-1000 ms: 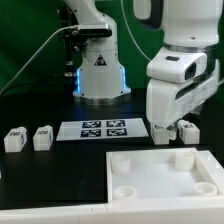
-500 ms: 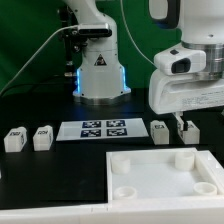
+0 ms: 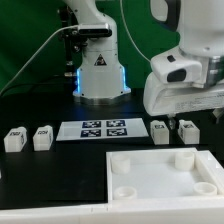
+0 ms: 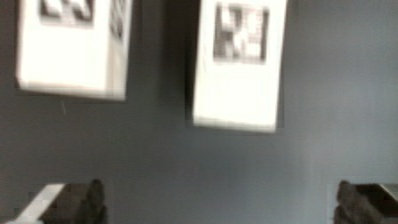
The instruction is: Assemble one leg
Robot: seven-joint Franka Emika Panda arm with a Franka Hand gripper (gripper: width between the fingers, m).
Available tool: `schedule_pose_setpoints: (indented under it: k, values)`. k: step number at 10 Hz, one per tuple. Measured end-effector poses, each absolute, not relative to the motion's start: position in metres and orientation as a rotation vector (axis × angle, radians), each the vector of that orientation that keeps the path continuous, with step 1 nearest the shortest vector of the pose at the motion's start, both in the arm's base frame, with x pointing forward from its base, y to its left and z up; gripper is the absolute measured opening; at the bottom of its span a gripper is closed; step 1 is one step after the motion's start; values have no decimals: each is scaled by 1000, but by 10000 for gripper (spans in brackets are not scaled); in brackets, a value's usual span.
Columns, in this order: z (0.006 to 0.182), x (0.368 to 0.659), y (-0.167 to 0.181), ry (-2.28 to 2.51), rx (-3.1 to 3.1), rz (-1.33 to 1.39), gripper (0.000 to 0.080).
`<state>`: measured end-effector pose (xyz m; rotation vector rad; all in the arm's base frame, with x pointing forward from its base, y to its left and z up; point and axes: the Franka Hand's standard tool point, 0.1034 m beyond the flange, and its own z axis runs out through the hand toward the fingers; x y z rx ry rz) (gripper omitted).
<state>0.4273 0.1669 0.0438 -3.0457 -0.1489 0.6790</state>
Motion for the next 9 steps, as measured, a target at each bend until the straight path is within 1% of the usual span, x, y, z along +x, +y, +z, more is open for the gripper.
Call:
schedule_pose_setpoints:
  k: [4, 5, 6, 7, 8, 9]
  values:
    - [48, 425, 176, -126, -2868, 1315, 649]
    - [48, 426, 176, -132, -2827, 1413, 649]
    - [47, 421, 174, -139, -2767, 1546, 649]
    - [41, 427, 176, -137, -2774, 1522, 649]
    - [43, 427, 175, -138, -2776, 1519, 649]
    - [40, 425, 175, -136, -2775, 1524, 649]
